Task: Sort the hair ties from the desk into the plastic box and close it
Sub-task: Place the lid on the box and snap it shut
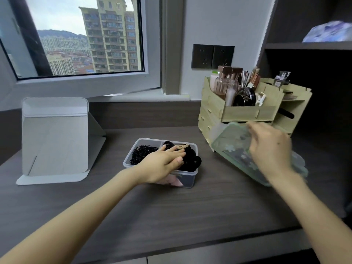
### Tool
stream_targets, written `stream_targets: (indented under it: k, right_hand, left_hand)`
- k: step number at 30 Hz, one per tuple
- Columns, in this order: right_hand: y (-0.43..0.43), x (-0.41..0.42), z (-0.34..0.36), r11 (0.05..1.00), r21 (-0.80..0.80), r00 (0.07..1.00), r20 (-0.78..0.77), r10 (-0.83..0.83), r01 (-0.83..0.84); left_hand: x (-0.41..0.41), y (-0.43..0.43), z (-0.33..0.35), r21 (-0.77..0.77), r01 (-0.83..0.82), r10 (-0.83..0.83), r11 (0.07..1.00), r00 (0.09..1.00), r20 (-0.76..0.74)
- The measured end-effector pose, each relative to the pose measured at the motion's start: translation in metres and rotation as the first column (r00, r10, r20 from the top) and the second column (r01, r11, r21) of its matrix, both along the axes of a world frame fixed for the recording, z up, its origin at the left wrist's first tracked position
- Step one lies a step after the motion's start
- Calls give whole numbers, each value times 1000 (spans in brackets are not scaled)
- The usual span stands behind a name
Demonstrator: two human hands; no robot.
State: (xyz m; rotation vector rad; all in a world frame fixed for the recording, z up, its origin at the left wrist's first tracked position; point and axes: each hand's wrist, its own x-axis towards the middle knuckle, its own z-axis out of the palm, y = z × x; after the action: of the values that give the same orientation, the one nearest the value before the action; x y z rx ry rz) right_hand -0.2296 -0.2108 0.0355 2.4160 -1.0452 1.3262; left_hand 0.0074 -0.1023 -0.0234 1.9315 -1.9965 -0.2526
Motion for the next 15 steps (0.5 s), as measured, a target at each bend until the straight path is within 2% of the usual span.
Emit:
stream_targets:
  k: [2,4,7,10,13,15]
  right_hand:
    - [3,1,20,995,-50,987,131,89,-83]
    - [4,2,39,986,-48,963,214,164,-157]
    - [0,12,72,945,74,910,305,282,-317]
    - [-8,38,99,865,243,880,309,360,-439]
    - [-10,77,106,714,456,846,269,460,-532]
    - [-9,102,98,648,547,834,197,515,-529]
  left_hand:
    - [6,3,8,-31,-63,55,998,975,-216]
    - [13,8,18,-103,-156,108,982,922,-372]
    - [23,16,39,-249,-337,165,908,833,-528]
    - [29,22,58,-279,-336,37,900,694,-719]
    - [28,26,72,-255,-250,-93,934,521,-849]
    - [27,29,74,-262,-264,-87,928,530,-843]
